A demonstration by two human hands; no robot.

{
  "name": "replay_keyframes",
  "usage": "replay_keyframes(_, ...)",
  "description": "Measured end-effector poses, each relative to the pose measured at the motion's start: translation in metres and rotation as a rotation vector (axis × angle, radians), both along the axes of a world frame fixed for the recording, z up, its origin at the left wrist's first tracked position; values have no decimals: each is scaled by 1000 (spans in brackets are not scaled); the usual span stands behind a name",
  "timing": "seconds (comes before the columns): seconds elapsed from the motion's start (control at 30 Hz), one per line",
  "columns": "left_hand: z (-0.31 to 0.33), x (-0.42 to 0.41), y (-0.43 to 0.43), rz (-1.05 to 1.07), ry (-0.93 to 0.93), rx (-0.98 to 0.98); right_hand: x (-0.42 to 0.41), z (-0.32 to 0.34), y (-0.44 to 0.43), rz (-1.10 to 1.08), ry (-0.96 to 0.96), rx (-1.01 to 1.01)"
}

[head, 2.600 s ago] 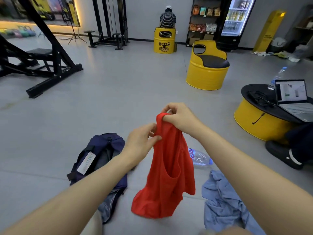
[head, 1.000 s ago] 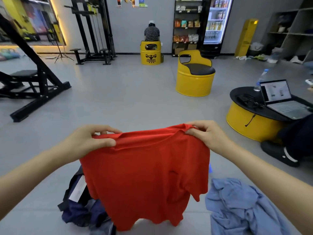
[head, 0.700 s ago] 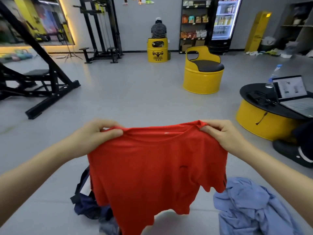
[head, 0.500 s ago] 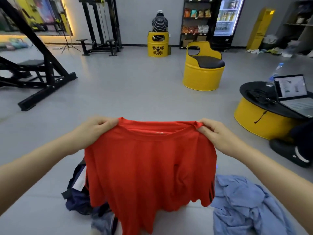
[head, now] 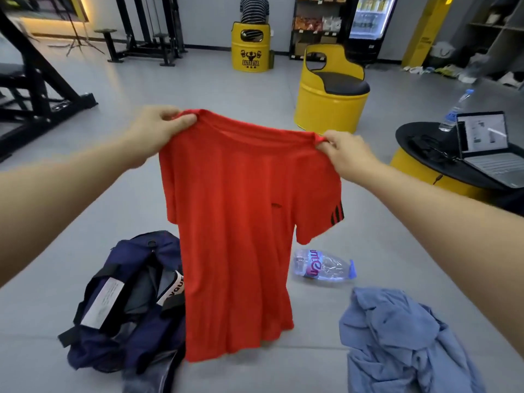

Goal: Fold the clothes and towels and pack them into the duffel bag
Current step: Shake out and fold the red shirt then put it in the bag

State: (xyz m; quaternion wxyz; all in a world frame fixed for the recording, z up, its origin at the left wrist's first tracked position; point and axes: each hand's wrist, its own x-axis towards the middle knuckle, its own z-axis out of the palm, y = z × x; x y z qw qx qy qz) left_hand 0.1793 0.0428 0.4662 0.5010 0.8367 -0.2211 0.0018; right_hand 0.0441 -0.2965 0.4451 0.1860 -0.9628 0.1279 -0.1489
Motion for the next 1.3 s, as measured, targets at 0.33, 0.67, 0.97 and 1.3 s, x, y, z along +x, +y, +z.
replay_keyframes(0.33, 29, -28, 19, 30, -378, 104, -41, 39, -1, 131, -360, 110)
replay_keyframes(0.67, -301, -87, 56, -402, -335, 601, -148, -293, 0, 310, 50, 23)
replay_keyframes(0.97, -553, -194, 104, -713, -333, 782, -242, -529, 40, 503, 391, -76)
replay_keyframes(1.3, -558, -245, 131, -669, -450, 807, -293, -526, 68, 533, 484, -112)
